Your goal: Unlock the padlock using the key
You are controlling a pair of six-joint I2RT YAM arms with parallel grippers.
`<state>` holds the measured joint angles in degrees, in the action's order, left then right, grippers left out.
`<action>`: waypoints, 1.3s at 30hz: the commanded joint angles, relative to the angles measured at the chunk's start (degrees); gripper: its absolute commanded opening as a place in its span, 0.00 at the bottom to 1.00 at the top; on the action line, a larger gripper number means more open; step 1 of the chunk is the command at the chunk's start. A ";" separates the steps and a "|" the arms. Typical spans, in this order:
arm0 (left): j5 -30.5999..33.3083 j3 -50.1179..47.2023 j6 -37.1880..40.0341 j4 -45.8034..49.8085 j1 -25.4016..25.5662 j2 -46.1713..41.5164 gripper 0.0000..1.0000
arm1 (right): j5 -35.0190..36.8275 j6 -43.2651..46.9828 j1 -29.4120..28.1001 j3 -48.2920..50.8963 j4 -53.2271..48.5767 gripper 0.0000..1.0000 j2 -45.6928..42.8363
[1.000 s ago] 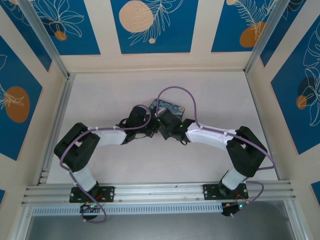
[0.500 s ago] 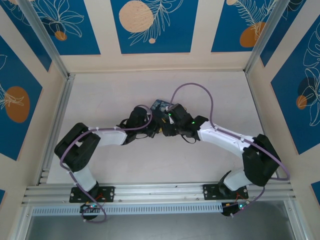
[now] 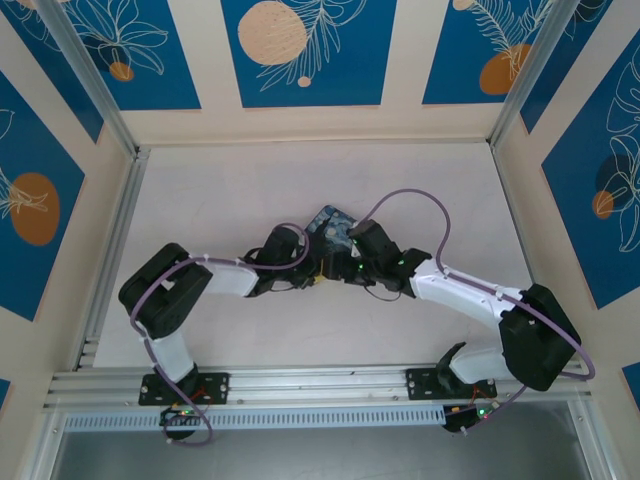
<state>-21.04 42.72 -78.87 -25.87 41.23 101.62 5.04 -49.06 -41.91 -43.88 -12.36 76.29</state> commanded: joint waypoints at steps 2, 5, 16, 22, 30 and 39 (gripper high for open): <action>2.51 -2.59 1.56 2.53 0.42 -3.86 0.58 | -0.59 -7.30 -0.28 2.28 3.78 0.57 -0.46; 5.26 -3.39 2.98 6.49 0.29 -7.98 0.76 | -0.06 -8.96 0.12 2.83 4.95 0.57 -0.15; 15.37 -1.35 7.98 24.96 -1.73 -22.32 1.00 | -3.60 -6.77 7.60 -1.87 7.40 0.57 7.30; 15.50 2.71 11.45 29.40 -2.95 -22.32 1.00 | -6.47 0.31 14.49 -11.01 5.48 0.56 13.91; 10.82 13.39 19.98 35.58 -6.90 -14.96 1.00 | -11.98 6.59 15.70 -6.67 10.28 0.52 11.53; 5.46 25.23 28.35 41.28 -11.80 -4.97 1.00 | -11.06 8.27 15.56 -2.43 13.82 0.50 15.91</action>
<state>-12.60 65.34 -54.85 11.27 30.76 94.45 -4.75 -42.92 -26.02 -46.15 -0.71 90.08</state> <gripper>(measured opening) 0.997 0.505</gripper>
